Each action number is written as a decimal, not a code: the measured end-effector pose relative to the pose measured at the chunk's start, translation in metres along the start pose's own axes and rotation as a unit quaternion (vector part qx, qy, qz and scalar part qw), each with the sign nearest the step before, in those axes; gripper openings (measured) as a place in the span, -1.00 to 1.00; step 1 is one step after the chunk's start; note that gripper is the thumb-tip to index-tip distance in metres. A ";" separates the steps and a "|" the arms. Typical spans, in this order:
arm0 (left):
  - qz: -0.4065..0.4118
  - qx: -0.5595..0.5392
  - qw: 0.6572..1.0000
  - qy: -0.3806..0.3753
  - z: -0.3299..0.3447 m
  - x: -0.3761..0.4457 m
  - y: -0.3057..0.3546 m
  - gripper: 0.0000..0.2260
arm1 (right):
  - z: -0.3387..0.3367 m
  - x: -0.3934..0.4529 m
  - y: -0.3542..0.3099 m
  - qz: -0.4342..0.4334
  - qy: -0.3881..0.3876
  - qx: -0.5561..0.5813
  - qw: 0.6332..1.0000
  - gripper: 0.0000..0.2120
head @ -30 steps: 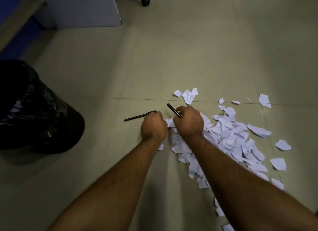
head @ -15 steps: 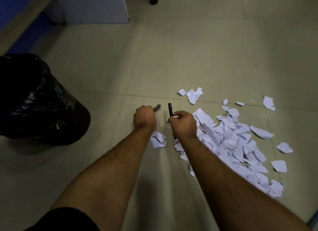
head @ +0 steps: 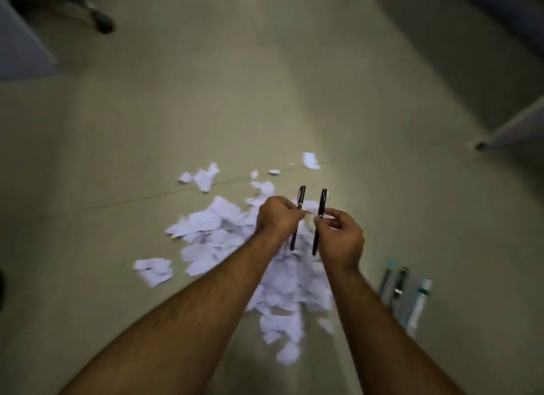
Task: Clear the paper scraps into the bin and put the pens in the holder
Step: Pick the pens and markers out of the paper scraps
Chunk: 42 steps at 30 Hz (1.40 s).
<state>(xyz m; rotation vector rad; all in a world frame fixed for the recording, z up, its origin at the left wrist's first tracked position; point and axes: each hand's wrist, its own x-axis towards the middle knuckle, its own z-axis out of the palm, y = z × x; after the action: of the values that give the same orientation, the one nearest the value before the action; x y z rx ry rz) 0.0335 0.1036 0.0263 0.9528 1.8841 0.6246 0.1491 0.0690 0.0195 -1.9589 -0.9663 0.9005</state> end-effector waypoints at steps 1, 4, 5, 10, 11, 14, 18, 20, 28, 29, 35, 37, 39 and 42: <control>0.005 0.001 1.000 -0.025 0.021 -0.005 0.005 -0.94 | -0.019 0.006 0.008 0.010 0.017 0.007 1.000 -0.81; 0.030 0.020 0.994 -0.102 0.090 -0.031 0.020 -0.94 | -0.081 0.019 0.043 0.065 0.081 0.020 0.994 -0.80; 0.041 0.034 0.991 -0.127 0.113 -0.043 0.023 -0.94 | -0.102 0.020 0.058 0.084 0.104 0.020 0.991 -0.81; 0.089 0.104 0.970 -0.201 0.189 -0.092 0.022 -0.95 | -0.163 0.014 0.118 0.167 0.164 0.000 0.972 -0.82; 0.097 0.117 0.966 -0.208 0.199 -0.098 0.019 -0.95 | -0.169 0.013 0.126 0.178 0.171 0.001 0.969 -0.84; 0.109 0.157 0.956 -0.222 0.225 -0.111 0.010 -0.84 | -0.185 0.009 0.148 0.220 0.183 -0.010 0.958 -0.87; 0.129 0.181 0.947 -0.232 0.251 -0.124 0.003 -0.85 | -0.199 0.008 0.163 0.251 0.190 -0.018 0.949 -0.81; 0.137 0.195 0.944 -0.227 0.259 -0.131 0.004 -0.86 | -0.202 0.012 0.166 0.258 0.190 -0.018 0.947 -0.81; 0.196 0.204 0.943 -0.177 0.248 -0.128 -0.005 -0.84 | -0.188 0.009 0.153 0.226 0.262 -0.028 0.938 -0.81; 0.198 0.192 0.945 -0.174 0.243 -0.126 -0.003 -0.85 | -0.185 0.011 0.149 0.217 0.269 -0.018 0.938 -0.83; 0.159 0.126 0.969 -0.137 0.187 -0.093 -0.014 -0.88 | -0.140 0.003 0.118 0.110 0.195 0.015 0.974 -0.88; 0.149 0.100 0.976 -0.120 0.157 -0.079 -0.019 -0.87 | -0.111 0.002 0.104 0.086 0.140 0.033 0.986 -0.88; 0.155 0.093 0.979 -0.099 0.127 -0.065 -0.019 -0.89 | -0.084 0.003 0.086 0.068 0.096 0.052 0.992 -0.91; 0.127 0.072 0.989 -0.024 0.049 -0.040 -0.033 -0.87 | -0.020 -0.010 0.044 0.027 -0.004 0.049 0.998 -0.95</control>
<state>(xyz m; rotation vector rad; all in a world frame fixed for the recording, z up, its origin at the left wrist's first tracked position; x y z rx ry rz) 0.0772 0.0535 -0.0009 1.3033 1.7990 0.6152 0.1749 0.0358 -0.0058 -1.9075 -0.8611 0.9676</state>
